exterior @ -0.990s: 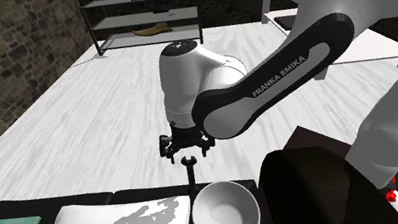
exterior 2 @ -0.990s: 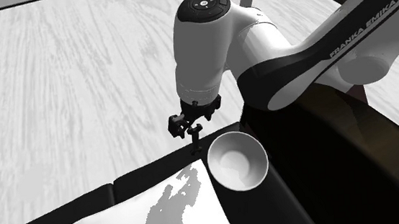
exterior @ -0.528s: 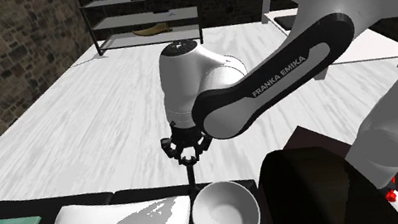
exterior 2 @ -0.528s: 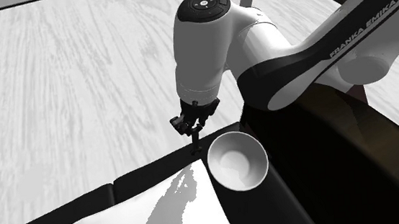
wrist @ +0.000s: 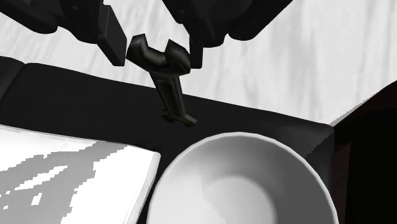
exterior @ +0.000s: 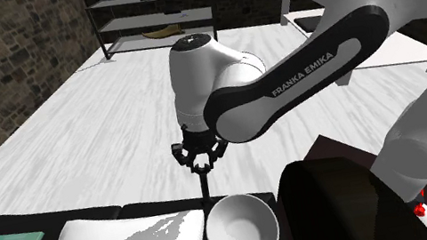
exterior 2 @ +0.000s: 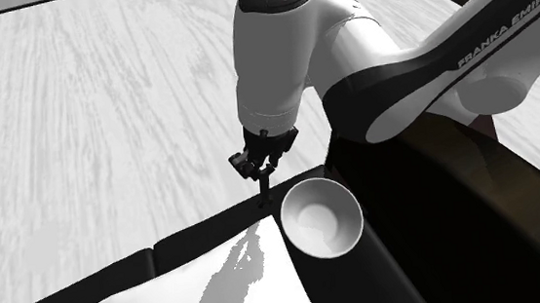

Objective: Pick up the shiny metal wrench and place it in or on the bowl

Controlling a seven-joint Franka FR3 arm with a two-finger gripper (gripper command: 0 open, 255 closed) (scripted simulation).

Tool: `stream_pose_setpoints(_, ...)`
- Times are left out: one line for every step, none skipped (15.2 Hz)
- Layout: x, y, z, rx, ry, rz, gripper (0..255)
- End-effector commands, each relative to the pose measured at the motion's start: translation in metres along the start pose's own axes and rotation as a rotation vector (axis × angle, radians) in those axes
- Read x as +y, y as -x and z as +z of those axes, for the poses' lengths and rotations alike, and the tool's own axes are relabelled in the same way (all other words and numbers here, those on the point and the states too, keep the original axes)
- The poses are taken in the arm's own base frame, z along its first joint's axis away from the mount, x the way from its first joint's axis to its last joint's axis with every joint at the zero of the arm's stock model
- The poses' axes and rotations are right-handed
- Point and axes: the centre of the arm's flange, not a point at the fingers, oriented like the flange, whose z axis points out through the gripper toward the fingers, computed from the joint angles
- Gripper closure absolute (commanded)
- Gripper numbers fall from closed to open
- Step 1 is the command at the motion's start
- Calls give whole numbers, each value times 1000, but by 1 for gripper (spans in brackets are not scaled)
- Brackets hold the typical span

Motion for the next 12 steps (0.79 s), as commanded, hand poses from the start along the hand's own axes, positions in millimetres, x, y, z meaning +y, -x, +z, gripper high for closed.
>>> stream_pose_setpoints(-1,-1,-10,0,0,0,255)
stream_pose_setpoints(-2,-1,-16,0,0,0,255)
stream_pose_setpoints(-2,-2,-21,0,0,0,255)
stream_pose_setpoints(-3,-2,-26,0,0,0,255)
stream_pose_setpoints(-3,-2,-31,0,0,0,255)
stream_pose_setpoints(-3,-3,-37,0,0,0,255)
stream_pose_setpoints(-4,-3,-42,0,0,0,255)
stream_pose_setpoints(-4,-3,-47,0,0,0,255)
stream_pose_setpoints(-5,-3,-52,0,0,0,255)
stream_pose_setpoints(-5,-4,-58,0,0,0,255)
stream_pose_setpoints(-5,-4,-63,0,0,0,255)
stream_pose_setpoints(-6,-4,-68,0,0,0,255)
